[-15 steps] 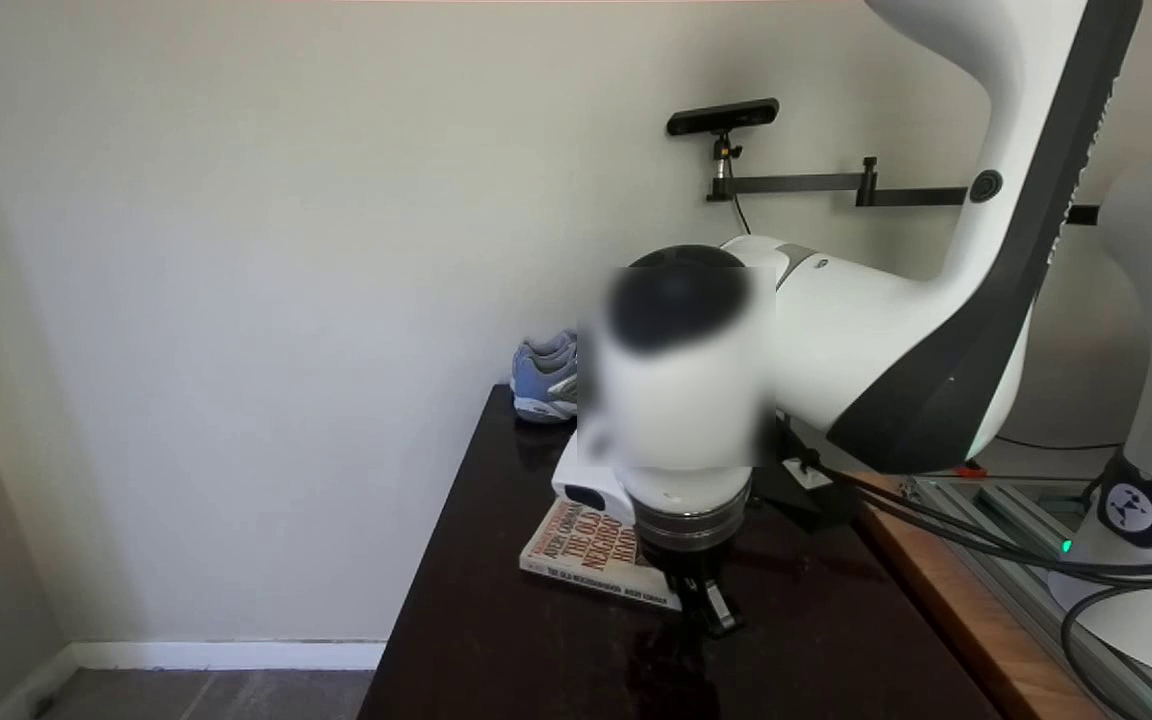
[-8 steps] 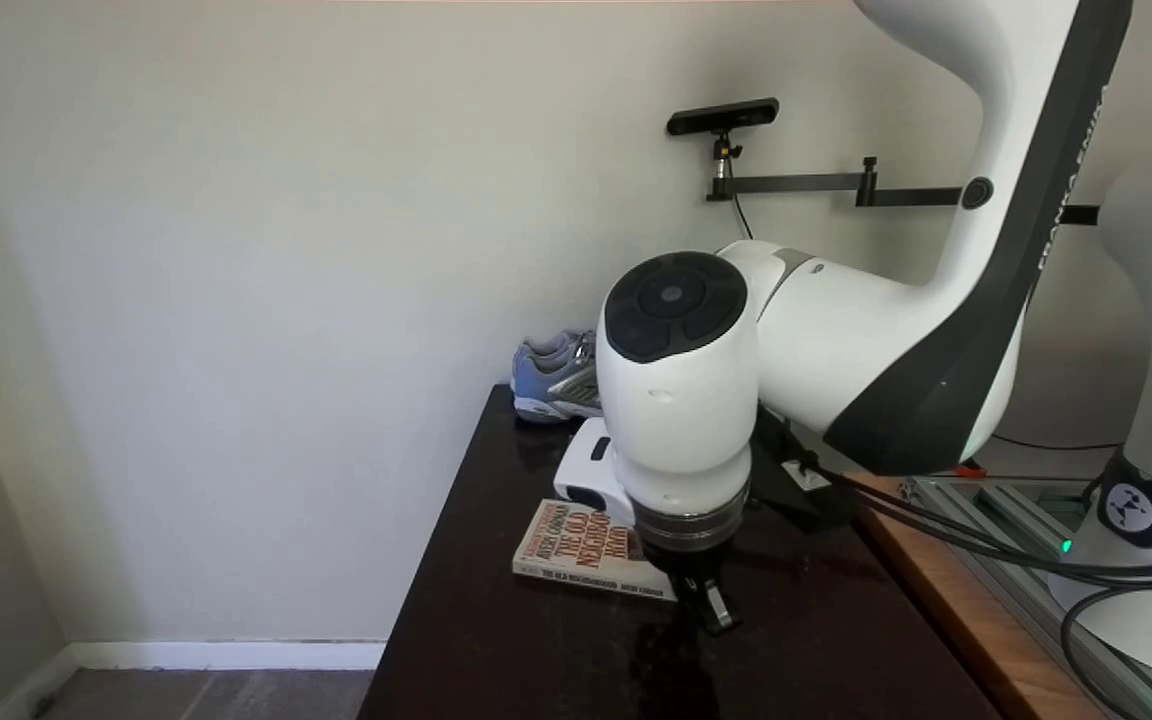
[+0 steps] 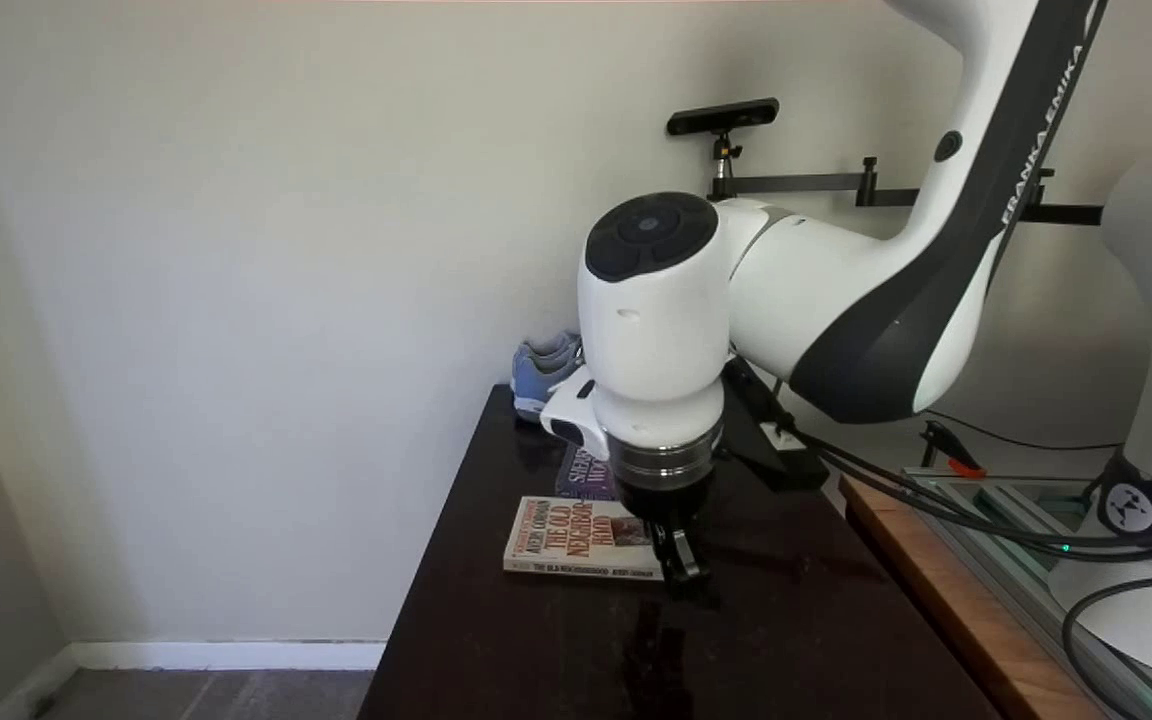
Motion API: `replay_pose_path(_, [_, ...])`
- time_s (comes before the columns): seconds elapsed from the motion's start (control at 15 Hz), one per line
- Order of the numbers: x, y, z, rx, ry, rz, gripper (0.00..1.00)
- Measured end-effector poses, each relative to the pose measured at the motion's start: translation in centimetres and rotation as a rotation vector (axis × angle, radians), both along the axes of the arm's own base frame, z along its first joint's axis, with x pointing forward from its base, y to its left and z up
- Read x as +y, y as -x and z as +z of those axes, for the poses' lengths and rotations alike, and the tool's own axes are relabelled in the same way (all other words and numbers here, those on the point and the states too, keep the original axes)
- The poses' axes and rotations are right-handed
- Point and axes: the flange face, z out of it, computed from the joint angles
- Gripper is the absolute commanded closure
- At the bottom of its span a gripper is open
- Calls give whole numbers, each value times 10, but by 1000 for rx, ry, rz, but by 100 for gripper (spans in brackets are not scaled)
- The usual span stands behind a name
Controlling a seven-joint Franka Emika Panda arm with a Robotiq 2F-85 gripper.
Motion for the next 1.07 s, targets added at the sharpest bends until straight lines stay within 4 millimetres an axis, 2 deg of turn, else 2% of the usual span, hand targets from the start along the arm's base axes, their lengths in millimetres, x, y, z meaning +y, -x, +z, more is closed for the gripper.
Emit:
replay_pose_path(0.13, [-14,-4,9,-23,-12,-50,0])
replay_pose_path(0.67, [-72,-13,20,-106,-104,-367,0])
replay_pose_path(0.87, [-83,-11,20,-132,-132,-517,0])
replay_pose_path(1.07, [-86,-11,21,-176,-158,-658,0])
